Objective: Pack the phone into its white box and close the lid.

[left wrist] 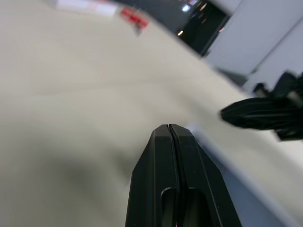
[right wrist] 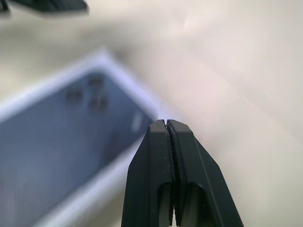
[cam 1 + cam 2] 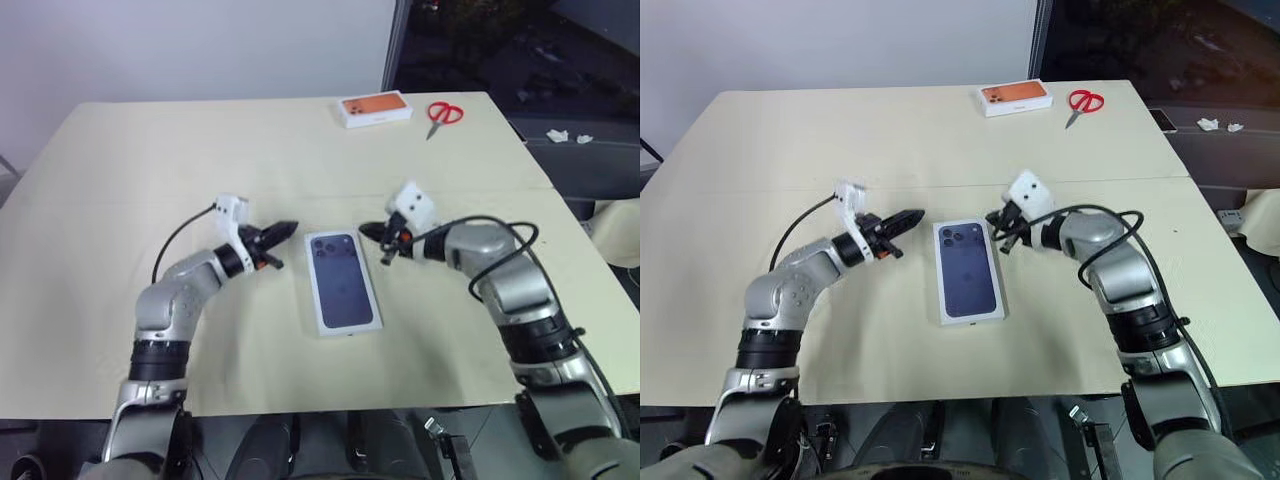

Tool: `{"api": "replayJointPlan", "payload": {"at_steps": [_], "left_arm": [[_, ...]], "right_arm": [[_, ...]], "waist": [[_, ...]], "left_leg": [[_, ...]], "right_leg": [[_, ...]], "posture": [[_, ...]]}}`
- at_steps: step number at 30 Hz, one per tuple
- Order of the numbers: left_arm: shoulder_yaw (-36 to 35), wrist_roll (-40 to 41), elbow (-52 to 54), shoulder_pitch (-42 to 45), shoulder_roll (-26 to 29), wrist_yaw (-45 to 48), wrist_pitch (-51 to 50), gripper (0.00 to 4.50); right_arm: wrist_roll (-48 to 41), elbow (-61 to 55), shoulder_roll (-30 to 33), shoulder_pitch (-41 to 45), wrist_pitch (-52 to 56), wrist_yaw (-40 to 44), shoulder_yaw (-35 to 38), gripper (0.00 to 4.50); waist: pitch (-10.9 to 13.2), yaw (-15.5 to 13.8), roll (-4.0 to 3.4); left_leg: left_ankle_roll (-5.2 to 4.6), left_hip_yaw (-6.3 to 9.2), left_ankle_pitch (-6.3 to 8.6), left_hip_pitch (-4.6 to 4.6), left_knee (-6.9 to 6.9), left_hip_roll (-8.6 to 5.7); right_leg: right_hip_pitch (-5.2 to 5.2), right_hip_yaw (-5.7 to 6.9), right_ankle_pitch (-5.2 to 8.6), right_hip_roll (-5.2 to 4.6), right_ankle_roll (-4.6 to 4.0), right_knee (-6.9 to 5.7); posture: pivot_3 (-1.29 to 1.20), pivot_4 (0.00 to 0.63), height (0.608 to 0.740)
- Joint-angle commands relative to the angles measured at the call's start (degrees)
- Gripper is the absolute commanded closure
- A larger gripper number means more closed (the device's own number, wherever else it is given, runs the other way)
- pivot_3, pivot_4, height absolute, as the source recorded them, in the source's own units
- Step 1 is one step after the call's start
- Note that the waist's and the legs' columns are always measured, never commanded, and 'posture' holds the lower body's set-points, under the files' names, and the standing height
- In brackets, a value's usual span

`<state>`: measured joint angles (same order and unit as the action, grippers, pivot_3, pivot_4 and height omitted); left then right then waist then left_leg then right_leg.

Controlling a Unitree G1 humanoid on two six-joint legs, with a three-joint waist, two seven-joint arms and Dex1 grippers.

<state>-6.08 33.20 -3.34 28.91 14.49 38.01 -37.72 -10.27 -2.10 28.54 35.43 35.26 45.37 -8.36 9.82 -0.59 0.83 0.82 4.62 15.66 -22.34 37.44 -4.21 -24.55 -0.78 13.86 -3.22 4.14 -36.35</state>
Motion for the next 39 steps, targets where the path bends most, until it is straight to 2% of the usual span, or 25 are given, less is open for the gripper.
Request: {"api": "replayJointPlan", "payload": {"at_steps": [1, 5, 7, 10, 15, 20, 23, 26, 27, 29, 35, 39], "left_arm": [[2.6, -1.2, -1.7, 1.2, -0.8, 0.4, 0.3, 4.50], [7.8, -5.1, -3.3, 0.5, -1.0, 1.7, 1.8, 4.50], [9.0, -5.4, -3.2, -0.4, -1.0, 2.3, 1.6, 4.50], [10.9, -4.6, -1.7, -1.9, 1.1, 3.9, -4.4, 4.50], [11.4, -2.8, 3.2, -5.0, 5.4, 8.2, -7.9, 4.50], [11.2, -2.2, 8.4, -9.4, 11.3, 12.8, -6.8, 4.50], [9.3, -2.7, 8.9, -10.4, 12.8, 12.8, -4.2, 4.50], [3.9, -1.6, 7.7, -9.8, 16.1, 13.0, -3.1, 4.50], [1.8, -0.9, 7.4, -9.6, 17.8, 13.9, -3.0, 3.97], [-0.8, 0.4, 6.6, -9.6, 20.8, 15.8, -3.3, 3.24], [-7.0, -0.7, 2.7, -10.4, 29.4, 19.9, 1.3, 0.12], [-10.8, -1.0, -1.0, -13.1, 32.0, 23.6, 6.6, 0.05]], "right_arm": [[-0.6, -1.3, -1.8, 0.4, 0.4, -0.2, -1.4, 4.41], [1.1, -0.6, -3.3, -1.5, -1.2, -1.2, -3.9, 4.41], [4.2, 0.0, -2.0, -3.0, -2.8, -1.6, -6.6, 4.41], [3.9, -4.0, 1.1, -6.5, -1.4, 1.6, -8.5, 4.41], [0.8, -11.9, 9.5, -11.7, 1.0, 10.3, -9.8, 4.41], [-6.7, -18.0, 13.6, -15.0, 6.5, 15.4, -6.6, 4.41], [-7.4, -16.7, 11.8, -13.7, 6.2, 12.4, -3.8, 4.41], [-9.7, -11.7, 8.7, -10.1, 4.5, 8.7, 2.9, 4.41], [-10.7, -10.4, 8.3, -9.1, 3.9, 8.6, 5.0, 3.92], [-10.6, -9.3, 9.3, -8.8, 1.5, 9.5, 6.4, 3.18], [-11.5, -7.2, 14.7, -11.6, -3.0, 14.5, 9.6, 0.03], [-15.3, -8.0, 17.9, -13.2, -1.8, 18.0, 12.9, 0.01]], "waist": [[0.0, 0.0, 0.00], [0.0, 0.1, 0.00], [0.0, 0.1, -0.01], [0.0, 0.1, -0.05], [-0.1, 0.1, -0.03], [-0.1, 0.1, -0.02], [-0.1, 0.0, -0.02], [-0.1, 0.0, 0.03], [-0.1, 0.1, 0.03], [-0.1, 0.0, 0.02], [-0.1, -0.1, 0.01], [0.0, 0.1, -0.03]], "left_leg": [[0.00, 0.00, 0.00, 0.00, 0.00, -0.01], [0.01, -0.01, -0.01, 0.00, 0.02, -0.02], [0.00, -0.01, -0.01, 0.00, 0.01, -0.02], [0.00, -0.01, 0.00, 0.00, 0.01, -0.03], [-0.24, 0.00, 0.14, 0.15, -0.01, -0.02], [-0.32, 0.02, 0.18, 0.29, -0.07, 0.01], [-0.31, 0.02, 0.18, 0.31, -0.08, 0.04], [-0.29, 0.02, 0.17, 0.22, -0.06, 0.04], [-0.28, 0.01, 0.16, 0.17, -0.05, 0.04], [-0.25, 0.02, 0.14, 0.06, -0.06, 0.04], [-0.32, 0.00, 0.19, -0.01, -0.13, -0.01], [-0.42, -0.04, 0.25, -0.01, -0.08, -0.02]], "right_leg": [[0.00, -0.01, 0.00, 0.00, 0.00, 0.00], [-0.01, -0.02, 0.00, 0.00, 0.00, -0.04], [-0.03, -0.02, 0.00, 0.00, 0.00, -0.07], [-0.03, -0.02, 0.00, 0.00, 0.00, -0.07], [0.12, -0.03, 0.00, 0.00, 0.00, -0.05], [0.29, -0.02, 0.01, 0.00, 0.00, 0.03], [0.30, -0.02, 0.01, -0.01, -0.01, 0.04], [0.19, -0.02, 0.01, 0.00, -0.01, 0.03], [0.13, -0.03, 0.01, 0.00, -0.01, 0.02], [0.00, -0.03, 0.01, 0.00, -0.01, 0.00], [0.02, -0.01, 0.01, -0.06, -0.02, 0.17], [0.02, -0.04, 0.01, -0.10, -0.01, 0.16]], "posture": [[0.00, 0.150, 0.740], [0.00, 0.150, 0.740], [0.00, 0.150, 0.740], [0.00, 0.150, 0.740], [0.00, 0.150, 0.740], [0.00, 0.150, 0.740], [0.00, 0.150, 0.740], [0.00, 0.150, 0.740], [0.00, 0.150, 0.740], [0.00, 0.150, 0.740], [0.00, 0.150, 0.740], [0.00, 0.150, 0.740]]}}
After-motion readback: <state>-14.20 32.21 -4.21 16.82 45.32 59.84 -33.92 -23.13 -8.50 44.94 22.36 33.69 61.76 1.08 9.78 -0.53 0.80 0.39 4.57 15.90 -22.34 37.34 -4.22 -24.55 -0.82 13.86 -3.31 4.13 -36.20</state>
